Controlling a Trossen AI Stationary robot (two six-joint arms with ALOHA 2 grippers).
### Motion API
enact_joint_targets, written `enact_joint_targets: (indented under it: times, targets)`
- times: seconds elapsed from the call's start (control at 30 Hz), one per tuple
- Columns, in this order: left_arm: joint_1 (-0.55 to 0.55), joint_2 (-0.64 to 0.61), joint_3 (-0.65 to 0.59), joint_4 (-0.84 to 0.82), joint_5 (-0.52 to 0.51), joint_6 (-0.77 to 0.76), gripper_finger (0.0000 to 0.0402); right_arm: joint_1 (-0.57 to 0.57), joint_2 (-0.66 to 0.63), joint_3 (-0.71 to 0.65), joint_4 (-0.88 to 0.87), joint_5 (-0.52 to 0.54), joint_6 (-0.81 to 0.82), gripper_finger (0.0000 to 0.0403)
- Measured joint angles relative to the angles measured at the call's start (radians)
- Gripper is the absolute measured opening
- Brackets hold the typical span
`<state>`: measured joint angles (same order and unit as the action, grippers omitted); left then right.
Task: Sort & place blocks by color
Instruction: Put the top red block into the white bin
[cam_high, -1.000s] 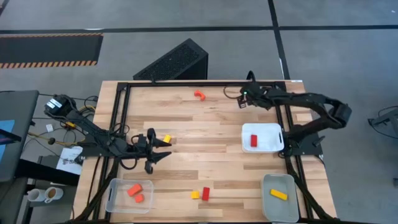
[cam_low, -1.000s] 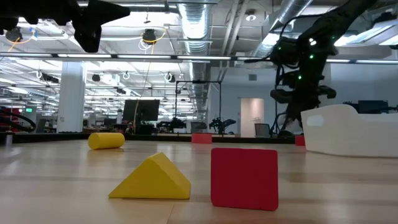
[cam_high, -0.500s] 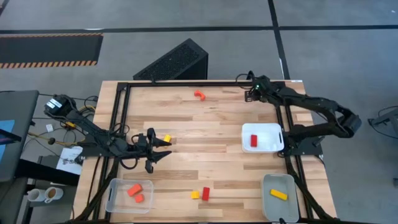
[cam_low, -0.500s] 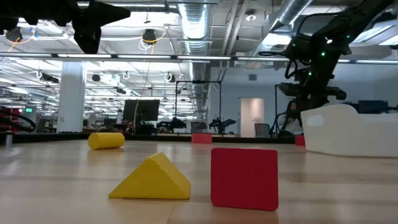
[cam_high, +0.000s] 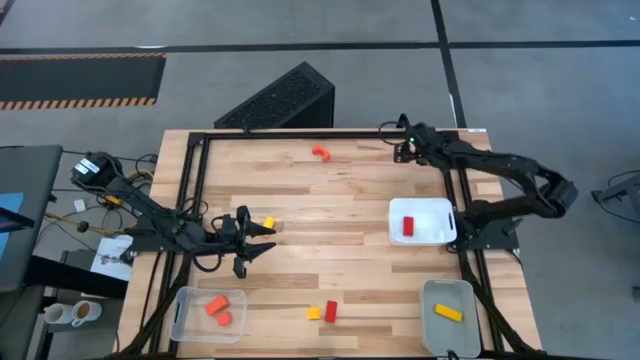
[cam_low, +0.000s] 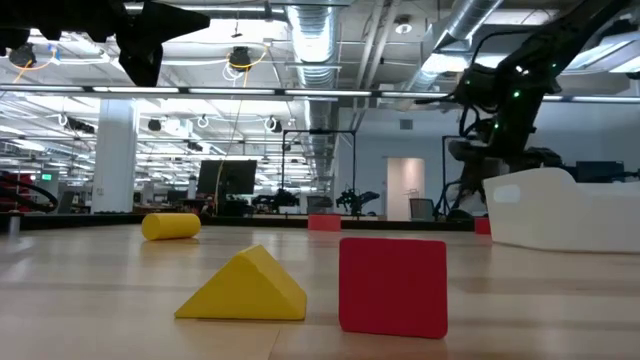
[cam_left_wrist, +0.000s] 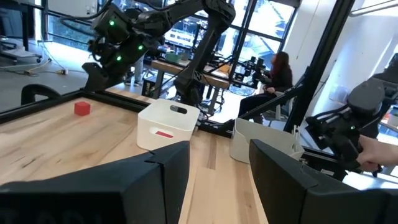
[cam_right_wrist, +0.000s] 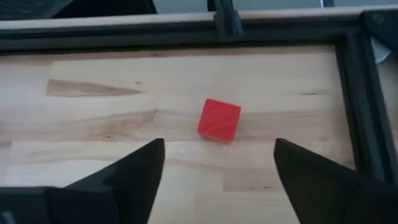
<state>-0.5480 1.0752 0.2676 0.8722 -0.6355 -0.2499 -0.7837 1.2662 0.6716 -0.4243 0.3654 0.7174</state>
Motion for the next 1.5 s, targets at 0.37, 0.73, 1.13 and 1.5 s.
enact_joint_targets:
  times: [0.37, 0.73, 1.13, 1.5]
  targets:
    - [0.0, 0.0, 0.0, 0.0, 0.005, 0.0, 0.0153, 0.0, 0.196, 0.0, 0.087, 0.085, 0.05, 0.0349]
    - [0.0, 0.0, 0.0, 0.0, 0.028, -0.001, 0.0153, -0.024, 0.295, 0.0, 0.206, 0.083, 0.053, 0.0333]
    - [0.0, 0.0, 0.0, -0.006, 0.028, -0.001, 0.0153, -0.031, 0.292, 0.0, 0.233, 0.103, 0.087, 0.032]
    - [0.0, 0.0, 0.0, -0.007, 0.028, -0.008, 0.0152, -0.033, 0.293, 0.0, 0.232, 0.105, 0.097, 0.0256]
